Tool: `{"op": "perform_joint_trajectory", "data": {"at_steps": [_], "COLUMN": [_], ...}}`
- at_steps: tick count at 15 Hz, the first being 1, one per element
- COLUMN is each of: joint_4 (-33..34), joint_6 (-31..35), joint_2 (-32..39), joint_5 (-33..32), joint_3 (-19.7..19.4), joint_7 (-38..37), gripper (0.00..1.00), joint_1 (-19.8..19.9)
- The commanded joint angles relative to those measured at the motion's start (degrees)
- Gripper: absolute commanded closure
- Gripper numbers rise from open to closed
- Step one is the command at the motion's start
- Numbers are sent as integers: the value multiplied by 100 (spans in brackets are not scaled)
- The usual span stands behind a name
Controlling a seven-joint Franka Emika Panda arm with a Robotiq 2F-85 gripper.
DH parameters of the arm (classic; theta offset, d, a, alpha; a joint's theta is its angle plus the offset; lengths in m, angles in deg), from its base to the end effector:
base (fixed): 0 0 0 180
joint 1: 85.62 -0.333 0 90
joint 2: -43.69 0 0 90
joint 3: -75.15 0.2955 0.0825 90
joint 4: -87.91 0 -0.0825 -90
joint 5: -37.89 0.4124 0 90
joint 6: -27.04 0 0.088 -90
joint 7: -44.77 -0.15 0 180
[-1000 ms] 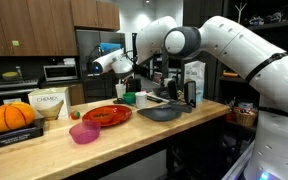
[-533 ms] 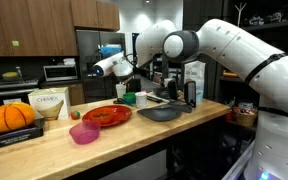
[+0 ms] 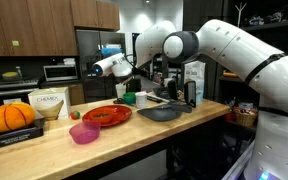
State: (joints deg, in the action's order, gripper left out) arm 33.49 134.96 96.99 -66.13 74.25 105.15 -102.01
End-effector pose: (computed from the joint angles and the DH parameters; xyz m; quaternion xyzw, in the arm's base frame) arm 0.8351 0.1212 0.3851 0.3317 0.5668 -0.2861 0.6978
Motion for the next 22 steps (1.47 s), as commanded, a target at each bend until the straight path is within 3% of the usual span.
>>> {"op": "perform_joint_trajectory", "data": {"at_steps": [1, 12, 22], "joint_4": [251, 382, 566], "joint_6": [77, -32, -80], "joint_2": [99, 85, 71], "joint_5": [405, 2304, 2883], "joint_3": [38, 207, 116], "joint_7": [125, 681, 977], "gripper": [98, 98, 98], "joint_1": [58, 181, 127]}}
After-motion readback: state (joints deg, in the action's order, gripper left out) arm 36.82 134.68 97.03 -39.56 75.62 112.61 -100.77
